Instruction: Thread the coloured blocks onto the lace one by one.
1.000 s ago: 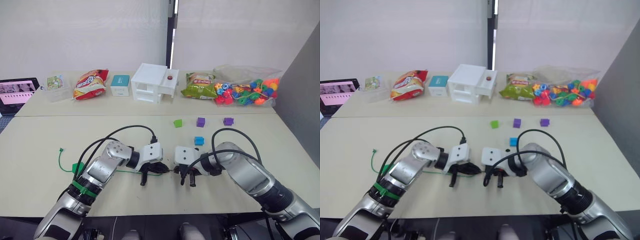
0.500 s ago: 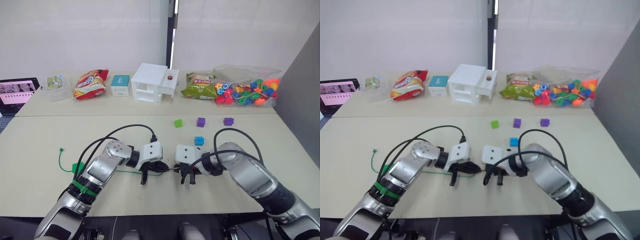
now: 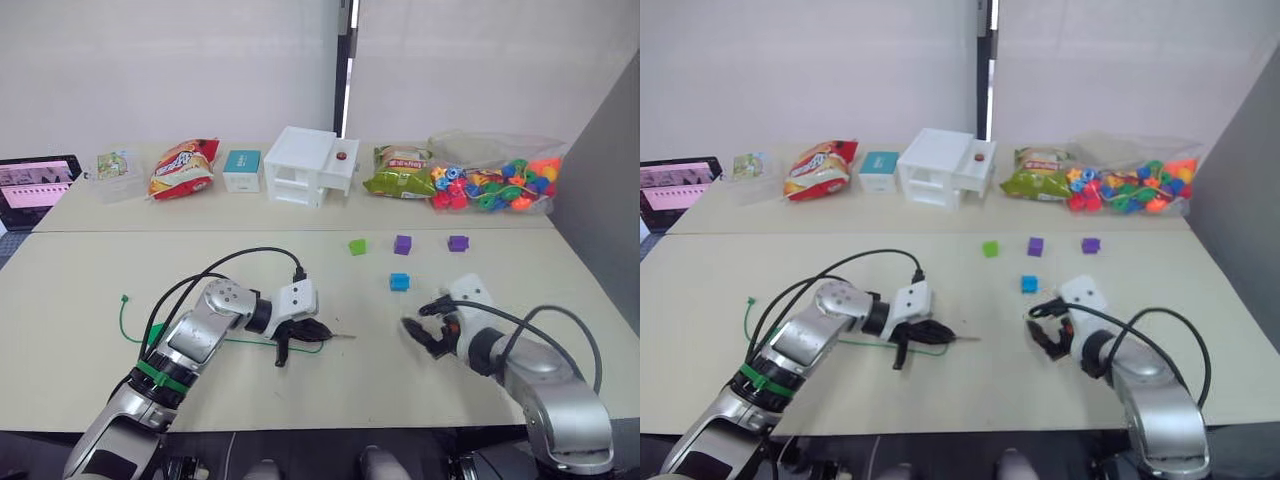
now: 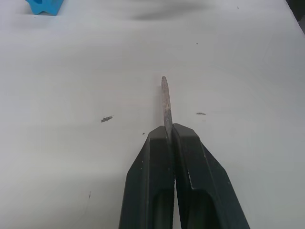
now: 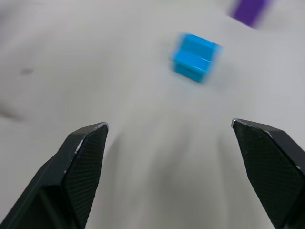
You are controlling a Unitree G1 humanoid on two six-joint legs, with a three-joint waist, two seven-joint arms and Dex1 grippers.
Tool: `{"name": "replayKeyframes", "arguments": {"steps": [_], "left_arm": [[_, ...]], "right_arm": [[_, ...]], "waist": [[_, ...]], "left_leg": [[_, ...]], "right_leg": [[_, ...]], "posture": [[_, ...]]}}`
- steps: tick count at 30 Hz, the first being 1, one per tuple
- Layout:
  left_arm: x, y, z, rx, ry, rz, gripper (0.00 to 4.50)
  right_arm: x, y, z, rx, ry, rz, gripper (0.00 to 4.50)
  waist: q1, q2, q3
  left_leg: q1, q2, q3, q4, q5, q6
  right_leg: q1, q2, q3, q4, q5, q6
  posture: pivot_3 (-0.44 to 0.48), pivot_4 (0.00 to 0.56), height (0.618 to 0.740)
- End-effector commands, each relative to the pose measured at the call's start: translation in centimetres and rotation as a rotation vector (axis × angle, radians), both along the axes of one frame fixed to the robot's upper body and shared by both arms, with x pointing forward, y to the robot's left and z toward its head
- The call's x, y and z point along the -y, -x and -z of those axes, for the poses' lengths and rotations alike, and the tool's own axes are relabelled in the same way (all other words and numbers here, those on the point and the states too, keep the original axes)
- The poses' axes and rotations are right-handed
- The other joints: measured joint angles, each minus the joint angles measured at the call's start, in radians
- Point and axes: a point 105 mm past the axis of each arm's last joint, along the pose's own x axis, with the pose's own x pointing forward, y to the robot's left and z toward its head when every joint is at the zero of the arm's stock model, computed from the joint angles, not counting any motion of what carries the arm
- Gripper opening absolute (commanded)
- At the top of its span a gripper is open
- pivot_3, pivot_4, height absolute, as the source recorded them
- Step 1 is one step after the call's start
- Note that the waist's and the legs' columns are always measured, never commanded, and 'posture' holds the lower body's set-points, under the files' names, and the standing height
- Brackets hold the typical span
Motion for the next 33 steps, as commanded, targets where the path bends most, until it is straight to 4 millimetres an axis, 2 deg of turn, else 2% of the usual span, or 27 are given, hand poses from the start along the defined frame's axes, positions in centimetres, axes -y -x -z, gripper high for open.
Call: {"name": "replayKeyframes", "arguments": {"steps": [1,6,11,15,19,25,28,33], "left_arm": [[0.4,0.2,-1.1,0.025,0.037,0.018,0.0],[0.6,0.2,-1.3,0.031,0.043,0.014,0.0],[0.7,0.5,-1.3,0.033,0.049,0.007,0.0],[0.6,0.5,-1.4,0.035,0.056,-0.011,0.0],[0.5,0.6,-1.4,0.037,0.059,-0.018,0.0],[0.4,0.7,-1.5,0.039,0.063,-0.032,0.0],[0.3,0.7,-1.5,0.04,0.067,-0.04,0.0],[0.3,0.7,-1.4,0.038,0.067,-0.046,0.0]], "right_arm": [[1.6,-1.5,-0.5,0.117,-0.004,0.167,4.42],[3.1,-5.5,-0.1,0.187,-0.053,0.297,4.42],[4.8,-10.4,-0.2,0.19,-0.059,0.352,4.42],[5.7,-13.4,-0.8,0.2,-0.09,0.361,4.42],[7.0,-15.5,-1.4,0.208,-0.074,0.41,4.47],[6.9,-16.7,-1.7,0.194,-0.076,0.402,4.47],[6.8,-17.0,-2.0,0.199,-0.105,0.395,3.64],[5.6,-17.4,-2.8,0.235,-0.116,0.337,1.94]], "waist": [[-0.003,0.0,0.0],[-0.006,0.0,0.0],[-0.007,0.001,0.0],[-0.011,0.001,0.0],[-0.02,0.001,0.0],[-0.035,0.001,0.0],[-0.044,0.001,0.0],[-0.055,0.001,0.0]], "left_leg": [[0.0,0.0,0.0,0.0,0.0,0.0],[0.001,0.0,0.001,-0.001,0.0,0.0],[0.001,0.0,0.001,-0.002,0.0,0.0],[0.001,0.0,0.002,-0.002,0.0,0.0],[0.001,0.0,0.002,-0.003,0.0,0.0],[0.001,0.0,0.002,-0.003,0.0,0.0],[0.001,0.0,0.002,-0.003,0.0,0.0],[0.001,0.0,0.002,-0.003,0.0,0.0]], "right_leg": [[0.0,0.0,0.0,0.0,0.0,0.0],[0.0,0.0,0.001,0.0,0.0,0.0],[0.0,0.0,0.001,0.0,0.0,0.0],[0.0,0.0,0.002,0.0,0.0,0.0],[0.0,-0.001,0.002,-0.001,0.0,0.0],[0.0,-0.001,0.002,-0.001,0.0,0.0],[0.0,-0.001,0.003,-0.001,0.0,0.0],[0.0,-0.001,0.003,-0.001,0.0,0.0]], "posture": [[0.0,0.15,0.74],[0.0,0.15,0.74],[0.0,0.15,0.74],[0.0,0.15,0.74],[0.0,0.15,0.74],[0.0,0.15,0.74],[0.0,0.15,0.74],[0.0,0.15,0.74]]}}
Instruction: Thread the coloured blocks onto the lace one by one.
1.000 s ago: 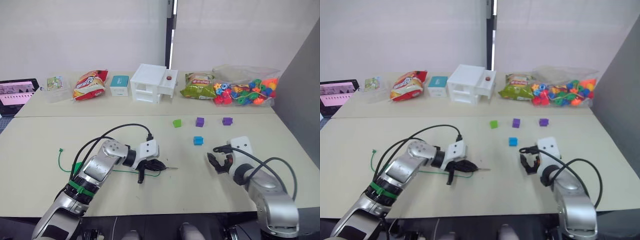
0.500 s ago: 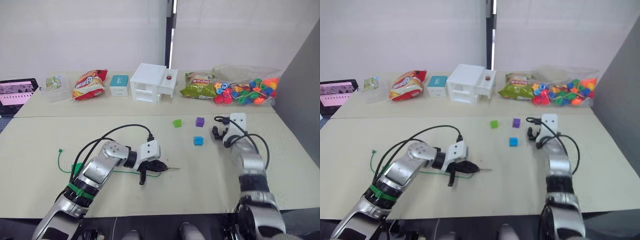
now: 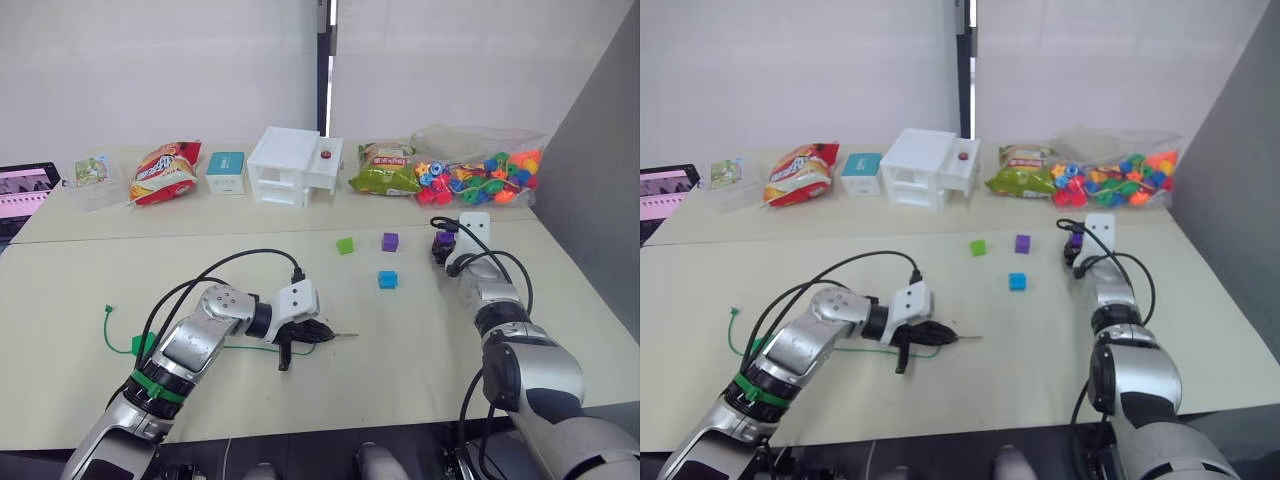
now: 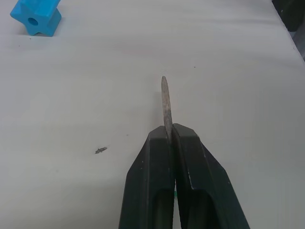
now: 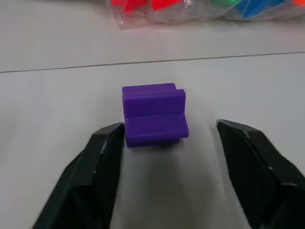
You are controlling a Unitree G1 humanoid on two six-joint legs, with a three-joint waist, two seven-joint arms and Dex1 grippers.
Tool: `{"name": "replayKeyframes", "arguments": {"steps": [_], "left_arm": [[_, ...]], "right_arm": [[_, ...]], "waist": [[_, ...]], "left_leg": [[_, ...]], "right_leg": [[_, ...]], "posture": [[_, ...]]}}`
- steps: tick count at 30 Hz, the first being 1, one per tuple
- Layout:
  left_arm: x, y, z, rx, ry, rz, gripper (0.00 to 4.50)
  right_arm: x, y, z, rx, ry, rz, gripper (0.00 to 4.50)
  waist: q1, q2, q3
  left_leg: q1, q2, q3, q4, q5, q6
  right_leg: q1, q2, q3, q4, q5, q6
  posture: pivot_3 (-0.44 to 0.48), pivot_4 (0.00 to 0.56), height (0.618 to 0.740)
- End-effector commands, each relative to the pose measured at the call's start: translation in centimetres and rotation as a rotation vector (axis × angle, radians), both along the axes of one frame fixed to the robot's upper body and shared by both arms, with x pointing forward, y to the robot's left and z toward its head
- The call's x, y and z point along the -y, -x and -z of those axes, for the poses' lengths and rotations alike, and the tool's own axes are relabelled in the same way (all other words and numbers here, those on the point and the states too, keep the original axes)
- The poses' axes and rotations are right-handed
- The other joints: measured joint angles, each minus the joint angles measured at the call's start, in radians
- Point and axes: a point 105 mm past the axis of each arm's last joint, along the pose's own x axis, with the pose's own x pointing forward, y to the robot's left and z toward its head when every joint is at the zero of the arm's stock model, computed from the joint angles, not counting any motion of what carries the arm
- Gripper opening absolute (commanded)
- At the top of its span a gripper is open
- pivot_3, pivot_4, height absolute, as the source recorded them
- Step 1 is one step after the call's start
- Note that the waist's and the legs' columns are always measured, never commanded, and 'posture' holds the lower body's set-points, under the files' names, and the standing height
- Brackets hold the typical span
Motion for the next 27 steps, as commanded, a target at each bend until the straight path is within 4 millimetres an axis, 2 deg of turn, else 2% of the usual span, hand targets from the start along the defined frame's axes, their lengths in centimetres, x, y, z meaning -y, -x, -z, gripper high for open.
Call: {"name": "replayKeyframes", "arguments": {"steps": [1,2,3,11,14,17,19,23,27], "left_arm": [[0.1,0.1,-1.0,0.035,0.027,0.005,0.0],[0.1,0.1,-1.0,0.035,0.027,0.006,0.0],[0.1,0.1,-1.0,0.035,0.027,0.007,0.0],[0.1,0.2,-0.9,0.033,0.023,0.011,0.0],[0.1,0.3,-0.9,0.029,0.023,0.012,0.0],[0.1,0.4,-0.8,0.023,0.025,0.012,0.0],[-0.1,0.4,-0.7,0.018,0.027,0.009,0.0],[-0.4,0.3,-0.7,0.008,0.031,0.002,0.0],[-0.4,0.3,-0.7,0.0,0.032,0.005,0.0]], "right_arm": [[-0.5,-0.7,-2.6,0.093,-0.008,-0.027,1.6],[-0.6,-0.7,-2.6,0.094,-0.008,-0.029,1.26],[-0.7,-0.7,-2.6,0.095,-0.011,-0.029,1.12],[-1.1,-0.7,-3.0,0.128,-0.028,-0.038,1.12],[-1.9,-0.1,-3.1,0.16,-0.028,-0.061,1.12],[-3.0,3.0,-4.0,0.212,-0.003,-0.091,1.12],[-4.4,6.3,-5.0,0.221,-0.009,-0.116,1.12],[-8.3,12.4,-6.2,0.186,-0.011,-0.2,1.12],[-11.2,17.1,-6.8,0.141,-0.031,-0.262,1.12]], "waist": [[-0.001,0.0,0.0],[-0.002,0.0,0.0],[-0.002,0.0,0.0],[-0.002,0.0,0.0],[-0.001,0.0,0.0],[0.007,0.002,-0.001],[0.015,0.006,-0.002],[0.024,0.007,-0.002],[0.031,0.007,-0.002]], "left_leg": [[0.0,0.0,0.0,0.0,0.0,0.0],[0.0,0.0,0.0,0.0,0.0,0.0],[0.0,0.0,0.0,0.0,0.0,0.0],[0.0,0.0,0.0,0.0,0.0,0.0],[0.0,0.0,0.0,0.0,0.0,0.0],[-0.002,0.001,-0.003,0.0,0.0,0.0],[-0.006,0.0,-0.004,0.001,0.0,0.0],[-0.016,-0.001,-0.002,0.004,0.001,-0.002],[-0.013,0.0,-0.004,0.003,0.002,-0.003]], "right_leg": [[0.0,0.0,0.0,0.0,0.0,0.0],[0.0,0.0,0.0,0.0,0.0,0.0],[0.0,0.0,0.0,0.0,0.0,0.0],[0.0,0.0,0.0,0.0,0.0,0.0],[0.0,0.0,0.0,0.0,0.0,0.0],[0.0,0.0,-0.002,0.002,0.0,0.0],[-0.003,0.0,-0.003,0.006,0.0,0.0],[-0.016,-0.001,-0.001,0.012,0.0,0.0],[-0.015,0.001,-0.002,0.01,0.0,0.0]], "posture": [[0.0,0.15,0.74],[0.0,0.15,0.74],[0.0,0.15,0.74],[0.0,0.15,0.74],[0.0,0.15,0.74],[0.0,0.15,0.74],[0.0,0.15,0.74],[0.0,0.15,0.74],[0.0,0.15,0.74]]}}
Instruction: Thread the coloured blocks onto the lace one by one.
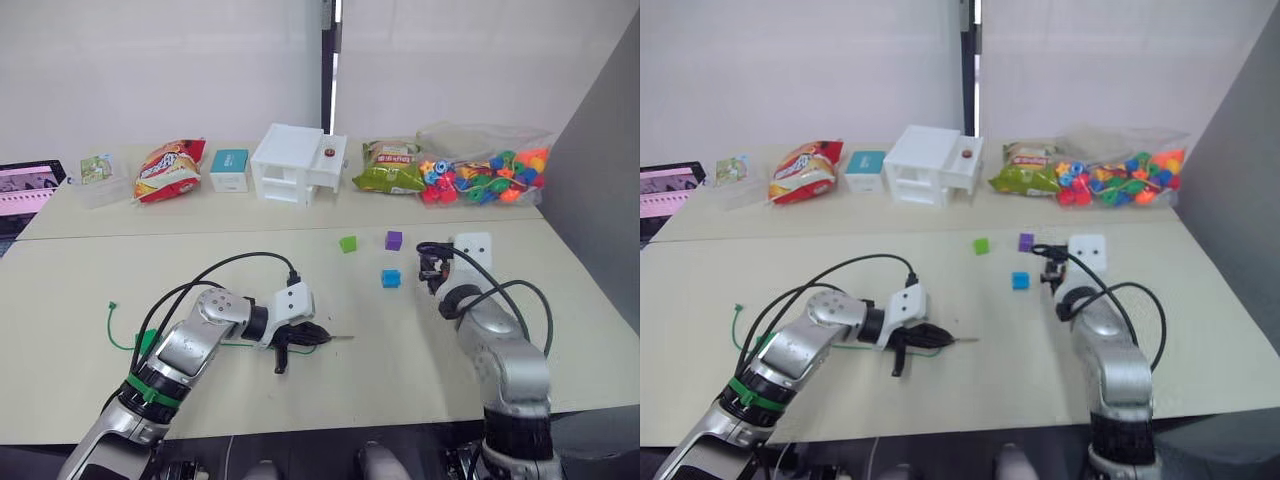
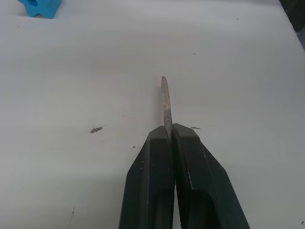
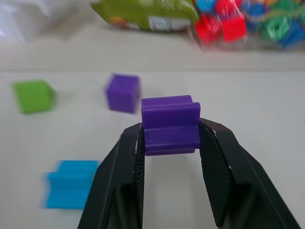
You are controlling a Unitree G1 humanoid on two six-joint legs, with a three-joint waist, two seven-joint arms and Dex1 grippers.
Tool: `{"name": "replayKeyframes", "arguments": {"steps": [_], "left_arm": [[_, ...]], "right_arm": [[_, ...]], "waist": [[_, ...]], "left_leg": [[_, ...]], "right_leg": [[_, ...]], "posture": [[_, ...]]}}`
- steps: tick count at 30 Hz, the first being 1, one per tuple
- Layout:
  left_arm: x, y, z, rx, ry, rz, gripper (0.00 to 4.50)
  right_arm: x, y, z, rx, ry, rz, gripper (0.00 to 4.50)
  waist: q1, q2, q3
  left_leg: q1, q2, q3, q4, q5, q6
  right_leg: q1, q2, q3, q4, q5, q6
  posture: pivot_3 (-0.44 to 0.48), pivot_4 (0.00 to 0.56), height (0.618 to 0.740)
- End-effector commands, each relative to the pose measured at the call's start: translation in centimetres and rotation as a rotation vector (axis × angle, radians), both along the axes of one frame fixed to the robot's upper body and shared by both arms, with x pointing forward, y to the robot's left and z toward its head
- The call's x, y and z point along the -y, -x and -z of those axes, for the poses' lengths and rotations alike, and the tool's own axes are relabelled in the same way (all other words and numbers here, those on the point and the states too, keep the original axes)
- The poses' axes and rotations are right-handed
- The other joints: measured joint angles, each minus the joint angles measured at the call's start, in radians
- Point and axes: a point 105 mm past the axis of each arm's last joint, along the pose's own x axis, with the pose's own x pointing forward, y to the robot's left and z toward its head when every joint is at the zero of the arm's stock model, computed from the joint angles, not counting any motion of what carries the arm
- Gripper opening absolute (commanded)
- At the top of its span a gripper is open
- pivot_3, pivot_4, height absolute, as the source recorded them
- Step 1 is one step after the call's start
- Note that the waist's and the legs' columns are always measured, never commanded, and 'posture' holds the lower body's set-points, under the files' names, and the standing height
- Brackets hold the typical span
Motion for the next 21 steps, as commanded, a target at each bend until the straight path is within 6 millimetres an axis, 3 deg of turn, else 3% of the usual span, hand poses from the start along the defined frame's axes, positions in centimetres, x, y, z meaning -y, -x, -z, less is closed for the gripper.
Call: {"name": "replayKeyframes", "arguments": {"steps": [1,5,6,11,15,20,21], "left_arm": [[0.1,-0.1,-1.1,0.016,0.032,0.014,0.0],[0.3,-0.1,-1.2,0.012,0.038,0.023,0.0],[0.4,-0.1,-1.2,0.01,0.038,0.026,0.0],[0.5,-0.1,-1.4,0.013,0.037,0.033,0.0],[0.2,-0.2,-1.6,0.02,0.034,0.029,0.0],[0.1,-0.2,-1.6,0.022,0.033,0.021,0.0],[0.0,-0.2,-1.7,0.022,0.033,0.019,0.0]], "right_arm": [[-2.1,4.0,-0.7,-0.036,0.001,-0.05,1.12],[-4.2,5.8,1.2,-0.152,0.005,-0.113,1.12],[-4.5,6.3,2.5,-0.206,0.0,-0.111,1.12],[-5.1,7.4,6.6,-0.377,-0.013,-0.109,1.12],[-4.6,7.5,8.7,-0.463,-0.037,-0.079,1.12],[-4.9,7.2,8.3,-0.434,-0.056,-0.107,1.12],[-4.8,7.2,7.9,-0.413,-0.056,-0.113,1.62]], "waist": [[0.002,0.0,0.0],[0.006,0.0,0.0],[0.006,0.0,0.0],[0.006,0.0,0.0],[0.003,0.0,0.0],[0.001,-0.001,0.0],[0.001,-0.001,0.0]], "left_leg": [[0.0,0.0,-0.001,0.0,0.0,0.0],[0.0,0.0,-0.001,0.001,0.001,-0.001],[0.0,0.0,-0.001,0.001,0.001,-0.001],[0.0,0.0,-0.001,0.0,0.001,-0.001],[0.001,0.0,-0.001,0.0,0.001,-0.001],[0.008,0.001,-0.001,-0.001,0.001,-0.001],[0.011,0.001,-0.001,-0.002,0.001,0.0]], "right_leg": [[0.0,0.0,-0.001,0.0,0.0,0.0],[0.002,0.0,-0.001,-0.001,0.0,0.0],[0.002,0.0,-0.001,-0.001,0.0,0.0],[0.002,0.0,-0.001,-0.002,0.0,0.0],[0.002,0.0,-0.001,-0.003,0.0,0.0],[0.011,0.0,-0.002,-0.008,0.0,0.0],[0.014,0.001,-0.002,-0.009,0.0,0.0]], "posture": [[0.0,0.15,0.74],[0.0,0.15,0.74],[0.0,0.15,0.74],[0.0,0.15,0.74],[0.0,0.15,0.74],[0.0,0.15,0.74],[0.0,0.15,0.74]]}}
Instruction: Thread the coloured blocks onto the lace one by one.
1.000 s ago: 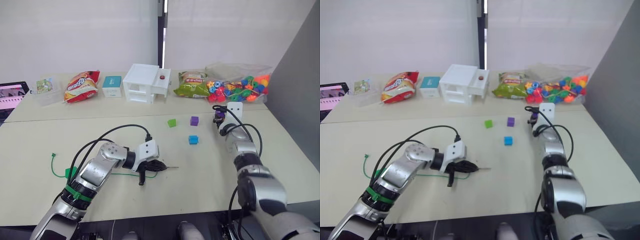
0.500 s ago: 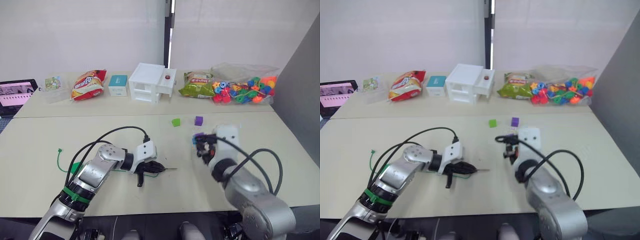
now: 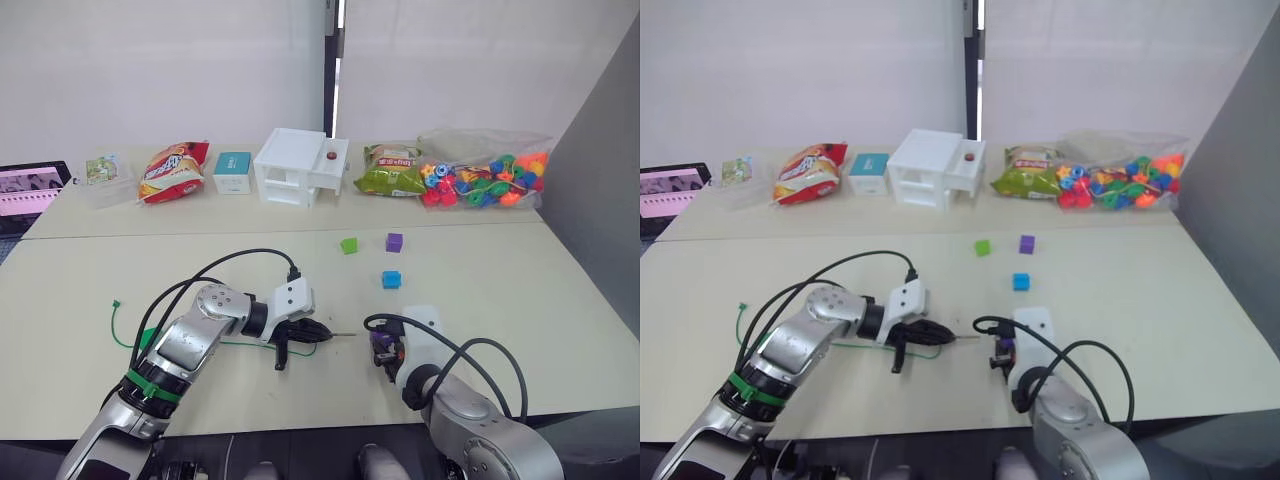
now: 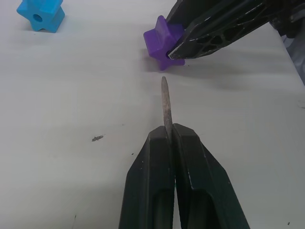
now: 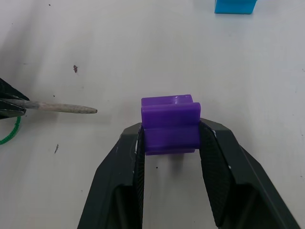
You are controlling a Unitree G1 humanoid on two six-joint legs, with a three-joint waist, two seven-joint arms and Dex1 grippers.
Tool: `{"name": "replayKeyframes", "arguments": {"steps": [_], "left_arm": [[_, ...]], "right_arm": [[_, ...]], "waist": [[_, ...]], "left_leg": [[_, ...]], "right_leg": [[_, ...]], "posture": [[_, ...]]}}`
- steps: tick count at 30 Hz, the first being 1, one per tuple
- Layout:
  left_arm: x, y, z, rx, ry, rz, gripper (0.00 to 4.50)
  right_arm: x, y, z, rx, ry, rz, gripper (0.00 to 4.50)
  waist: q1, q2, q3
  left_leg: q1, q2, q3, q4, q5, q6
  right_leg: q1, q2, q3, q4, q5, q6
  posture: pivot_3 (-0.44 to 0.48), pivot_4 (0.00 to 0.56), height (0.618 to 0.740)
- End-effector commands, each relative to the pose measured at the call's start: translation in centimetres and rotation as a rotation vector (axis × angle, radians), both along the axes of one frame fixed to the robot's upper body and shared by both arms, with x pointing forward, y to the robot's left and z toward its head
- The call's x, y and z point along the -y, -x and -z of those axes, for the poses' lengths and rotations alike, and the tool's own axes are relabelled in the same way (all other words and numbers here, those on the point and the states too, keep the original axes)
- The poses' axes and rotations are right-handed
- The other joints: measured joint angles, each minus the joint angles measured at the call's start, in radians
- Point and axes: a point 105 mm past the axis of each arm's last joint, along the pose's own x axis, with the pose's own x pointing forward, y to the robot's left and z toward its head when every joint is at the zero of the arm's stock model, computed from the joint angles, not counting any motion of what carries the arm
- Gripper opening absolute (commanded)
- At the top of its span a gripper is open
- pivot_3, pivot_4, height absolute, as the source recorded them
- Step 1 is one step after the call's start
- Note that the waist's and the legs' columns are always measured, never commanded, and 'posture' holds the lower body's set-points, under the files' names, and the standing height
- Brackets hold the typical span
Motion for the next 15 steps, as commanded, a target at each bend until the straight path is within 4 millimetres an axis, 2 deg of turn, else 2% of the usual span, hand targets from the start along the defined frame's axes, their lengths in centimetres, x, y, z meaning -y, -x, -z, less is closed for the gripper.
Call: {"name": "replayKeyframes", "arguments": {"steps": [1,3,5,8,12,15], "left_arm": [[-0.1,-0.1,-1.1,0.03,0.016,-0.001,0.0],[-0.3,-0.1,-1.0,0.028,0.016,-0.007,0.0],[-0.5,-0.1,-0.9,0.025,0.015,-0.014,0.0],[-0.5,-0.1,-0.8,0.022,0.014,-0.021,0.0],[-0.6,-0.1,-0.7,0.021,0.012,-0.018,0.0],[-0.5,0.1,-0.8,0.023,0.006,-0.008,0.0]], "right_arm": [[0.2,-0.1,-0.9,0.051,-0.005,-0.02,2.15],[0.4,-0.1,-2.4,0.114,-0.005,-0.057,2.77],[0.3,0.2,-4.1,0.187,0.023,-0.2,3.49],[0.4,0.8,-5.6,0.234,0.063,-0.4,4.48],[0.1,1.9,-6.4,0.192,0.138,-0.81,4.48],[0.7,0.9,-5.8,0.151,0.25,-1.019,4.48]], "waist": [[0.0,0.0,0.0],[0.0,0.0,0.0],[0.0,0.0,0.0],[0.003,0.0,0.0],[0.003,0.0,0.002],[0.003,-0.001,0.002]], "left_leg": [[0.001,0.0,0.0,0.0,0.0,0.0],[0.001,0.0,0.0,0.0,0.0,0.0],[0.001,0.0,0.0,0.0,0.0,0.0],[0.001,0.0,0.0,0.0,0.0,0.0],[0.001,-0.001,0.001,0.0,-0.001,0.002],[0.002,0.0,0.002,0.0,-0.002,0.003]], "right_leg": [[0.002,0.0,0.0,0.0,0.0,0.0],[0.001,0.0,0.0,0.0,0.0,0.0],[0.001,0.0,0.0,0.0,0.0,0.0],[0.002,0.0,0.0,-0.001,0.0,0.0],[0.003,-0.001,0.001,-0.003,0.0,0.0],[0.005,0.0,0.0,-0.006,0.0,0.0]], "posture": [[0.0,0.15,0.74],[0.0,0.15,0.74],[0.0,0.15,0.74],[0.0,0.15,0.74],[0.0,0.15,0.74],[0.0,0.15,0.74]]}}
